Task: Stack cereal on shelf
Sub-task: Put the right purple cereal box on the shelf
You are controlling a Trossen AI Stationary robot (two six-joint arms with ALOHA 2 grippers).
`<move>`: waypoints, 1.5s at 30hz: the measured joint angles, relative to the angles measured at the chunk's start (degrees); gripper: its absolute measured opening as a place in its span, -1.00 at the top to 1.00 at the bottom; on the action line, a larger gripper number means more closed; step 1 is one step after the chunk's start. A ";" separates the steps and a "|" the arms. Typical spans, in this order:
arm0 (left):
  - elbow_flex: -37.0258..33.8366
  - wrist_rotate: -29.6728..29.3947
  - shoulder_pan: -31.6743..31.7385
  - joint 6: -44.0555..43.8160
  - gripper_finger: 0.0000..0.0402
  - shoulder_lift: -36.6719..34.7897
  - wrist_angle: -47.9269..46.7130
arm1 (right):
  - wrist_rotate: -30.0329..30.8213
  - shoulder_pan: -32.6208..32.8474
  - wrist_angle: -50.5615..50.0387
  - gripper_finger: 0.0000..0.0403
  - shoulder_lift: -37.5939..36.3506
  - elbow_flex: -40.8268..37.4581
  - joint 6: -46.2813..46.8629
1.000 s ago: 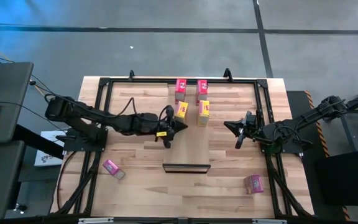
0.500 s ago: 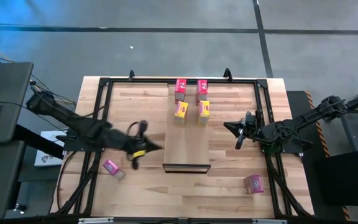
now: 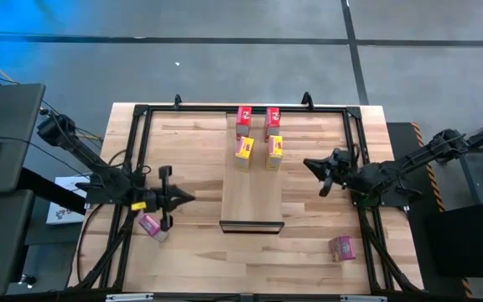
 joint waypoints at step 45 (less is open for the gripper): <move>-0.37 -3.85 0.40 -12.02 1.00 -2.31 -7.65 | -50.76 27.75 -108.10 -0.49 57.48 68.14 94.76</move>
